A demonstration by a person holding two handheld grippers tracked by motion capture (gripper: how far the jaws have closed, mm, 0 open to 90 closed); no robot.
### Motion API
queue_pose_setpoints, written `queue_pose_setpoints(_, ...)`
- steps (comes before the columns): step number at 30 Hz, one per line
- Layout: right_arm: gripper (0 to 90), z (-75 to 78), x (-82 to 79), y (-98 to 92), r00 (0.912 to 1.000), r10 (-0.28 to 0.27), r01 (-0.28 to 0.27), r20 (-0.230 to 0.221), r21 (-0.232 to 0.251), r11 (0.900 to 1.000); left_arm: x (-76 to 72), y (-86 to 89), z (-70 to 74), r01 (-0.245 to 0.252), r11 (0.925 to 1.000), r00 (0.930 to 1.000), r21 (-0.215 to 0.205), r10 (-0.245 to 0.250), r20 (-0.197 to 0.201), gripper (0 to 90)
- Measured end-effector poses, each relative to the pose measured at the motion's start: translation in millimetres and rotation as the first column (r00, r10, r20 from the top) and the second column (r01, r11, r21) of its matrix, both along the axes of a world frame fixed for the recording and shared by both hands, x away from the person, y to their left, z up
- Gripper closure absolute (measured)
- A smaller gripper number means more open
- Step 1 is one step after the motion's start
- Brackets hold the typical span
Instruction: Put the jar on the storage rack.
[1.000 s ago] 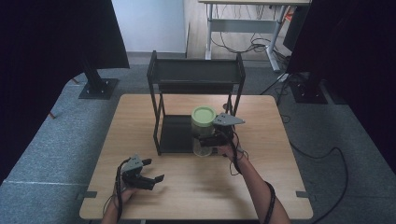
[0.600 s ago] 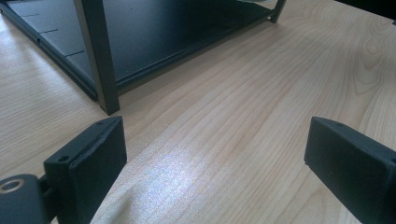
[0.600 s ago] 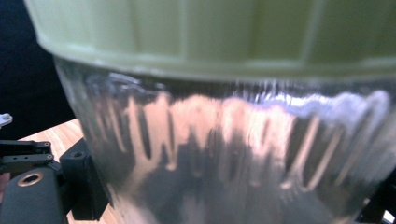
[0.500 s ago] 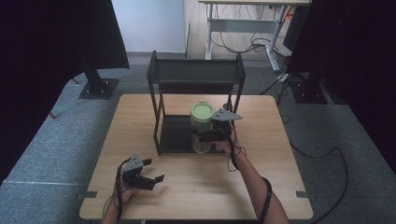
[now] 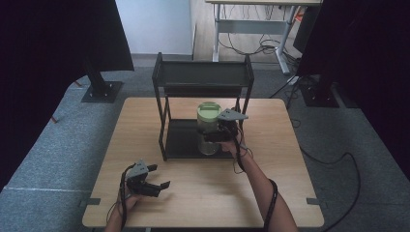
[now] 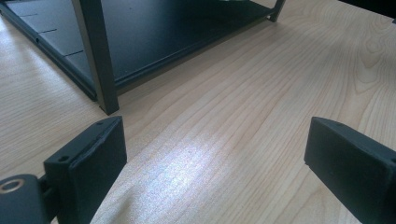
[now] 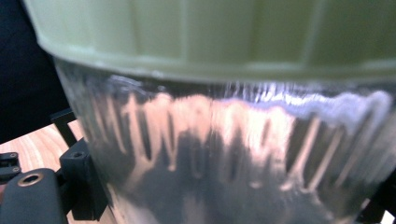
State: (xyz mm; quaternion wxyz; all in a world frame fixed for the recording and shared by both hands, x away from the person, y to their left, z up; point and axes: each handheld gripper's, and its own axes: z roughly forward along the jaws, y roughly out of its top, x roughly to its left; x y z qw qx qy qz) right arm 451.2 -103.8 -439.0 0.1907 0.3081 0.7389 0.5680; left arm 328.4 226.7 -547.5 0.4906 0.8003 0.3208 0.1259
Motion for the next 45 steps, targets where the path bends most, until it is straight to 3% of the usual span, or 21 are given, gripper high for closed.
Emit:
queue_pose_setpoints(20,10.6,-17.2,26.2,11.7,0.9972,-0.065,0.064,-0.035,-0.026,0.998,0.5,0.7,0.0,0.001,1.0,1.0,-0.003,-0.001,-0.002,5.6)
queue_pose_setpoints(30,10.5,-23.2,27.5,18.8,0.9974,-0.068,0.066,-0.021,-0.099,0.993,0.5,0.3,0.0,0.001,1.0,1.0,0.0,-0.001,-0.002,5.6)
queue_pose_setpoints(45,10.1,-19.5,19.0,14.6,0.9945,-0.101,0.096,-0.029,-0.144,0.985,0.1,-1.2,-0.1,0.0,0.9999,1.0,0.011,0.0,0.003,5.6)
